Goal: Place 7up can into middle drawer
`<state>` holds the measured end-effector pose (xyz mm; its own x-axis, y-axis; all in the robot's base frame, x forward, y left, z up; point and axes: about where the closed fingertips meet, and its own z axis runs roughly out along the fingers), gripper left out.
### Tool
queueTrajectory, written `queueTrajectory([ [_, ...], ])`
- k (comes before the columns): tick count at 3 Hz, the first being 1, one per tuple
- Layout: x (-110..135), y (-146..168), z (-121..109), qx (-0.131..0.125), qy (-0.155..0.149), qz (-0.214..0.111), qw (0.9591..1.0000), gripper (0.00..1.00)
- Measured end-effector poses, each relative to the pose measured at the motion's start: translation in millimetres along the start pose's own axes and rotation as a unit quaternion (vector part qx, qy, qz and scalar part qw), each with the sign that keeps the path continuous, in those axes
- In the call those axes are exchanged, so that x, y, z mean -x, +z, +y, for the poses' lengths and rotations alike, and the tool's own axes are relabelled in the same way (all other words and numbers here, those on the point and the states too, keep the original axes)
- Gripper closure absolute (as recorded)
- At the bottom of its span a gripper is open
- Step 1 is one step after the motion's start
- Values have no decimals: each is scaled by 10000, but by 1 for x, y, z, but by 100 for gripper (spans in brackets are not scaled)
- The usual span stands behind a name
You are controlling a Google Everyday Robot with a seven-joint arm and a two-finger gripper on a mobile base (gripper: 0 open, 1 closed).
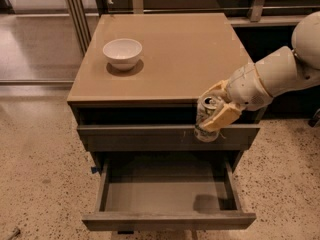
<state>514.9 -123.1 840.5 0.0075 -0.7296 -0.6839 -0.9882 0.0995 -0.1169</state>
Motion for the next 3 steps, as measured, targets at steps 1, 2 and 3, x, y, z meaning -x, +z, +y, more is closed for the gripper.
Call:
queueTrajectory([
  [1, -48, 45, 17, -81, 49, 15, 10000, 100],
  [2, -105, 98, 18, -249, 211, -95, 9994, 100],
  [3, -167, 153, 28, -214, 641, -179, 9976, 100],
])
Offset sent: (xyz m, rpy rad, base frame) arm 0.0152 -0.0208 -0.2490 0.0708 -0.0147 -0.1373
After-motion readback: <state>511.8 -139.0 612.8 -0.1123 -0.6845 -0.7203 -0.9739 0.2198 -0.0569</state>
